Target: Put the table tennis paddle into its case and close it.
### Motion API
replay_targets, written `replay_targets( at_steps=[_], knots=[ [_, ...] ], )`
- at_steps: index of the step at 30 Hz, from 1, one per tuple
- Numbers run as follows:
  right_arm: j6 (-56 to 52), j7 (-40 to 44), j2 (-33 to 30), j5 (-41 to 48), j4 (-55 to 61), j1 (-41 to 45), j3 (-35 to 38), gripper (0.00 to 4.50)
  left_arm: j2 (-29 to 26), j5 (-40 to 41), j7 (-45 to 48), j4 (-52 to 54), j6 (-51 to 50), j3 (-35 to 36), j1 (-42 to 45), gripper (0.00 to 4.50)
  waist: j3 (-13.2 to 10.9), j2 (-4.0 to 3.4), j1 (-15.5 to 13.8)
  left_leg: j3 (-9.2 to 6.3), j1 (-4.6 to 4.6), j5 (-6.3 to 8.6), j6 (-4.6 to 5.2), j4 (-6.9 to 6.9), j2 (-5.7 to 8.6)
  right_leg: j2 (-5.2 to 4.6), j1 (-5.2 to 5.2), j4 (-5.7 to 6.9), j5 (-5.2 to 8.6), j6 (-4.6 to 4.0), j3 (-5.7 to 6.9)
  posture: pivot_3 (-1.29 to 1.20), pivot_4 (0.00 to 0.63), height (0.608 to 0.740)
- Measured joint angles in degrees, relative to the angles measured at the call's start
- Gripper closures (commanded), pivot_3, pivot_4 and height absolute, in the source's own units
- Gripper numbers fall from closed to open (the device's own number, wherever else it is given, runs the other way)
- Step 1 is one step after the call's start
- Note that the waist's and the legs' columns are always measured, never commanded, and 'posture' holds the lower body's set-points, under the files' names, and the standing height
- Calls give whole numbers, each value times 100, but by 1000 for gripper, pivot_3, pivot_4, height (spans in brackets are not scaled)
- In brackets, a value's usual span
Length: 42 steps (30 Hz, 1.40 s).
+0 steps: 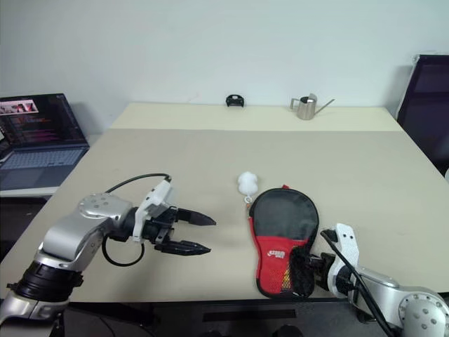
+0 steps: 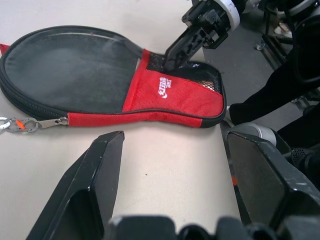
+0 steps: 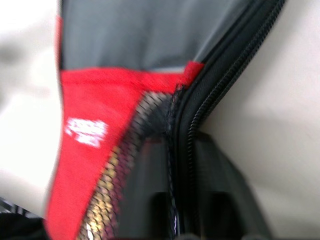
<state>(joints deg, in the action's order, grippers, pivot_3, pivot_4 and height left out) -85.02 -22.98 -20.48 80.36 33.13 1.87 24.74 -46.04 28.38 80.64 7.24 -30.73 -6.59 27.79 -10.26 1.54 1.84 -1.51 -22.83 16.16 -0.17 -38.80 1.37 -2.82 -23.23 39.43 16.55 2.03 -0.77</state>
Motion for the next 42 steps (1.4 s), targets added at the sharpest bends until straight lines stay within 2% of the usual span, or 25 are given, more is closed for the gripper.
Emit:
replay_targets(
  at_steps=[5, 8, 14, 16, 19, 24, 27, 30, 33, 37, 42],
  knots=[
    [326, 289, -705, 218, -19, -142, -191, 986, 1, -2, -4, 1, 2, -1, -1, 936, 4, 7, -12, -5, 2, 0, 2, -2, 0, 1, 10, -9, -2, 3, 5, 0, 150, 740],
    [536, 423, -1043, 230, -26, -240, -203, 93, 0, -2, -9, 2, 3, -1, -8, 936, 5, 8, -45, -10, 0, -3, 7, -2, 0, 1, 22, -33, -11, 17, 12, 0, 150, 740],
    [939, 994, -1802, 148, -48, -604, -68, 40, -2, -2, -25, 8, 2, -1, -90, 936, 5, 9, -40, -6, 1, 5, 23, -5, 4, -2, 32, -47, -16, 25, 7, 0, 150, 740],
    [1160, 1439, -2075, 142, -39, -581, 2, 40, 9, -2, -57, 8, 3, -1, -94, 936, 4, 7, -26, -4, 3, 5, 23, -4, 3, -1, 31, -45, -16, 25, 5, 0, 150, 740],
    [1438, 1987, -2416, 17, 41, -462, 87, 40, 28, -14, -136, 5, 12, 0, -93, 936, 4, 7, -13, -2, 6, 5, 23, -4, -1, 2, 31, -44, -16, 25, 3, 0, 150, 740],
    [1833, 2664, -2535, -52, 49, 135, -146, 40, 121, -99, -376, -131, 125, 21, -37, 936, 4, 7, -15, -2, 5, 5, 23, -6, -1, 3, 31, -44, -16, 25, 2, 0, 150, 740],
    [2055, 3080, -2701, -441, 73, 516, -510, 40, 129, -123, -477, -163, 182, 50, 9, 936, 4, 7, -24, -3, 3, 5, 23, -5, -1, 2, 31, -47, -16, 25, 4, 0, 150, 740],
    [2273, 3506, -2766, -1163, 17, 974, -1209, 40, 139, -169, -653, -346, 214, 137, 38, 936, 4, 7, -18, -3, 1, 5, 23, -5, -1, 2, 24, -45, -16, 24, 3, 0, 150, 740],
    [2570, 3989, -2590, -1961, -233, 1544, -2113, 40, 283, -323, -1060, -574, 249, 192, 180, 936, 4, 7, -19, -2, -1, 5, 23, -8, -1, 1, 20, -42, -17, 24, 3, 0, 150, 740],
    [2986, 4511, -2360, -2914, -678, 1929, -2918, 40, 396, -600, -1549, -962, 332, 231, 327, 936, 4, 8, -22, -1, -10, 5, 23, -8, 0, 1, 9, -43, -17, 24, 2, 0, 150, 740],
    [3456, 4901, -1924, -3855, -1308, 2107, -3528, 40, 503, -786, -1893, -1199, 370, 239, 451, 936, 4, 8, -23, 0, -17, 5, 22, -8, 2, -2, 1, -43, -17, 23, 1, 0, 150, 740]
  ],
)
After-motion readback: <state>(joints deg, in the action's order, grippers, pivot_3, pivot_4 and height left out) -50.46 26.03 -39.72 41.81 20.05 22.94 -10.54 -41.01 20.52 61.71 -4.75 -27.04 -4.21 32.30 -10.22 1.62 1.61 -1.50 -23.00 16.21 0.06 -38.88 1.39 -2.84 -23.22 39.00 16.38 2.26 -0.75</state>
